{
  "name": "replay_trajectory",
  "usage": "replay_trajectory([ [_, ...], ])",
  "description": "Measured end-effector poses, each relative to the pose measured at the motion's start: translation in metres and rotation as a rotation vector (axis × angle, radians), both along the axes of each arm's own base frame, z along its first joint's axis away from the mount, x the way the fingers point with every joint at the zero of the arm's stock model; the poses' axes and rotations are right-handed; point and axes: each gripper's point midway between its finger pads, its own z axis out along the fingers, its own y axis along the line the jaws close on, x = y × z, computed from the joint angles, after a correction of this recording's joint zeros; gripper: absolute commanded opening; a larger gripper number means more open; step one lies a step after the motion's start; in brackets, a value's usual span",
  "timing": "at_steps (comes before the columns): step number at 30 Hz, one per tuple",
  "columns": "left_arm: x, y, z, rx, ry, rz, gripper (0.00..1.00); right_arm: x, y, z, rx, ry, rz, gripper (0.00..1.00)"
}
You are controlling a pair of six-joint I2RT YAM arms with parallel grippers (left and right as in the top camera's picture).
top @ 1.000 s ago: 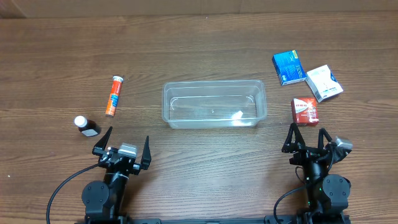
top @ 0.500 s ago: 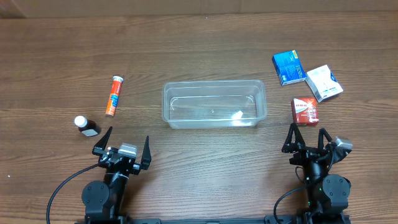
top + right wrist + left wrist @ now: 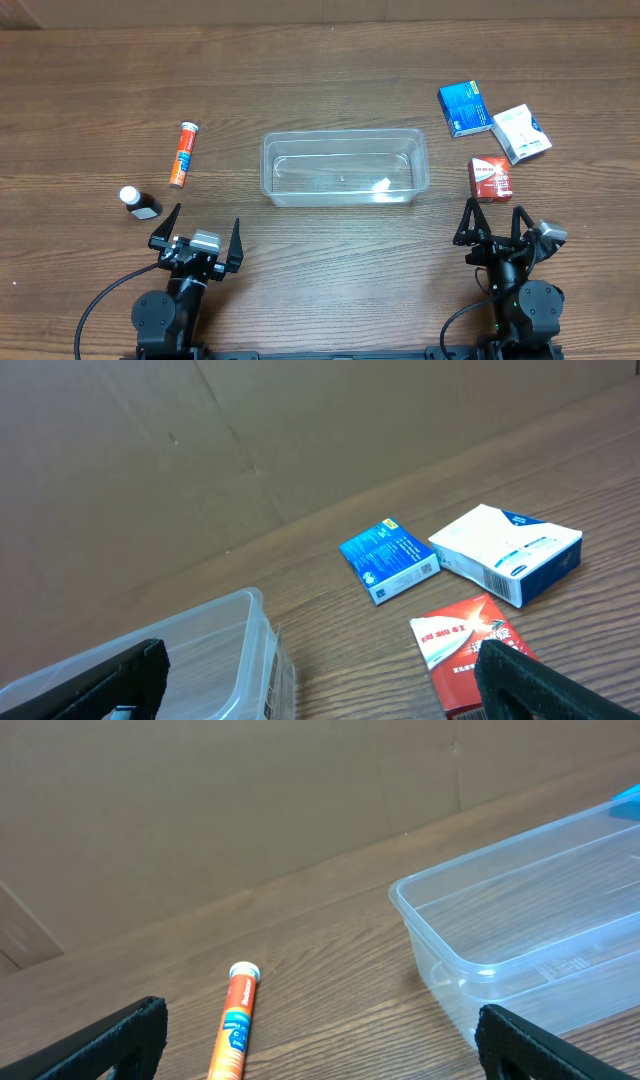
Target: Pack container
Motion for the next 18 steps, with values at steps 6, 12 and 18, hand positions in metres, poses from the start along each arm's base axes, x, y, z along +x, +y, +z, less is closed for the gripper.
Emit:
replay_trajectory([
  [6, 0.0, 0.0, 0.0, 0.0, 0.0, 0.0, 1.0, 0.0, 0.0, 0.0002, 0.0, -0.001, 0.0, 1.0],
  [12, 0.0, 0.0, 0.0, 0.0, 0.0, 0.0, 1.0, 0.0, 0.0, 0.0004, 0.0, -0.002, 0.0, 1.0],
  [18, 0.0, 0.0, 0.0, 0.0, 0.0, 0.0, 1.0, 0.0, 0.0062, 0.0007, 0.003, -0.003, 0.036, 1.0],
])
